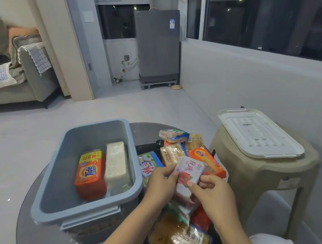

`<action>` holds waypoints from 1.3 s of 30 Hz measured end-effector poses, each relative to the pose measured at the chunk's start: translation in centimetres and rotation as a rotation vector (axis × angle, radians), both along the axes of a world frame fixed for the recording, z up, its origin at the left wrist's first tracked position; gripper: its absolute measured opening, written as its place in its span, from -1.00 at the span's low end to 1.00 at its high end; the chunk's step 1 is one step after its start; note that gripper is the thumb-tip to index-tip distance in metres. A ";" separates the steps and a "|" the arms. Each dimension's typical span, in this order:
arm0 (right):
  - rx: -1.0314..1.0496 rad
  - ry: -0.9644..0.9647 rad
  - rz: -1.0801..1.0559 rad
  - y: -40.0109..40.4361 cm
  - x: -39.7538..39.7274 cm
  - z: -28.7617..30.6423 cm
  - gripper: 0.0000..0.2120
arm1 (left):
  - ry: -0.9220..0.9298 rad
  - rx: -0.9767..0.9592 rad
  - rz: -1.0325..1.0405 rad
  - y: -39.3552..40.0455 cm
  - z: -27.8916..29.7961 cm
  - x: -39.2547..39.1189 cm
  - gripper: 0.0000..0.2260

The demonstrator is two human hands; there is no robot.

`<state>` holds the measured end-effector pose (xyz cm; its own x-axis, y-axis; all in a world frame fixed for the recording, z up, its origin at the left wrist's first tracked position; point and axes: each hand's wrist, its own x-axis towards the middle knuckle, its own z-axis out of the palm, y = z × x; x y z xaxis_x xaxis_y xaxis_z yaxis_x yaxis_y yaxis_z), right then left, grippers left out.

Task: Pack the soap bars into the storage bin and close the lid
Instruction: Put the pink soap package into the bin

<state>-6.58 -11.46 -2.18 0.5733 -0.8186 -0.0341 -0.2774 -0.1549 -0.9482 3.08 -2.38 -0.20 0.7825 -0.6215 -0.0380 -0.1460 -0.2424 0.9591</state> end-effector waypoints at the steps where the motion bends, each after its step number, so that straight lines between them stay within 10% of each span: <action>1: 0.025 -0.010 -0.011 0.3 -0.2 -0.1 -0.74 | 0.007 0.009 -0.016 0.2 0.1 0.0 -0.74; 19: 0.391 -0.204 -0.089 2.2 -1.7 -1.0 -0.66 | 0.117 0.118 -0.064 0.3 1.4 -2.3 -0.68; 39: 0.233 -0.570 0.147 4.8 2.0 9.0 -0.71 | 0.145 -0.342 -0.041 5.5 10.7 0.6 -0.68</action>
<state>-4.57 -6.66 6.85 0.6600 -0.7377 0.1421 0.2897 0.0754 -0.9541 3.69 3.09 10.47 0.7583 -0.6483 0.0686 -0.0056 0.0987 0.9951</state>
